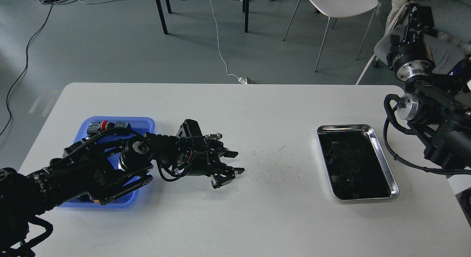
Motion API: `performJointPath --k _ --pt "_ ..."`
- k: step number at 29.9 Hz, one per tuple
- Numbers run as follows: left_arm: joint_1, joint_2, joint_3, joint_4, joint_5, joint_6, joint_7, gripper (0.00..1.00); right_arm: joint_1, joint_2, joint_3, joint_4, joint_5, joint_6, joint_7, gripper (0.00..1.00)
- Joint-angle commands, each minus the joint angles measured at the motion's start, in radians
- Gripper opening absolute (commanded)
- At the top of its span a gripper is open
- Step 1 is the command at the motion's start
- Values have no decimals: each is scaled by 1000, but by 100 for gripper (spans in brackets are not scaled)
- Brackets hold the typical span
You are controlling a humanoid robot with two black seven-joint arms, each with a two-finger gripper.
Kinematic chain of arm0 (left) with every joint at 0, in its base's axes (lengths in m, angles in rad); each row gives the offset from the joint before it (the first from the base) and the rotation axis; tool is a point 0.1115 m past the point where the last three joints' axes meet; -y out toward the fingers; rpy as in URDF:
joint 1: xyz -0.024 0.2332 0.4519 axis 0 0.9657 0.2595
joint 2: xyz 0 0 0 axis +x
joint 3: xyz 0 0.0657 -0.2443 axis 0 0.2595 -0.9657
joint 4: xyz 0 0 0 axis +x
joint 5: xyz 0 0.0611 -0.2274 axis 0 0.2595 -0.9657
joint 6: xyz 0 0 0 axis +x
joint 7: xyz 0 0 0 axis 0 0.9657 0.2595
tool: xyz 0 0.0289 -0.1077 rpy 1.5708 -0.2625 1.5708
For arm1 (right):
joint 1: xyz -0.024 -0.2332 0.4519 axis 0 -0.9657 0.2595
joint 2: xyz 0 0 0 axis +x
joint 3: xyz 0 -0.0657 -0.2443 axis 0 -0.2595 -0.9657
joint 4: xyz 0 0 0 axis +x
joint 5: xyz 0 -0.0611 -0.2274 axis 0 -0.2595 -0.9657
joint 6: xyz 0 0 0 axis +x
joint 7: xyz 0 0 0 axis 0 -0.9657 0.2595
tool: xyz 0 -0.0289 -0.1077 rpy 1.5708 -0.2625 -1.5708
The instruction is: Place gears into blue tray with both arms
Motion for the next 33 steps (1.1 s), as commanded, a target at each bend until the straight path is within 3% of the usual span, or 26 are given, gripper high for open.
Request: performJointPath --k 1,6,9,25,33 --pt "1 -1 -1 -2 0 16 0 54 0 -1 -3 -2 0 0 0 96" --pt "6 2 10 5 0 30 0 52 1 -3 -6 -2 0 0 0 96" --pt "14 5 13 15 0 82 0 52 1 -3 -8 -2 0 0 0 96" --pt "40 2 41 61 0 118 0 52 3 -3 -5 -2 0 0 0 96" --pt "50 1 45 64 0 130 0 43 3 -3 -6 -2 -2 -2 0 96"
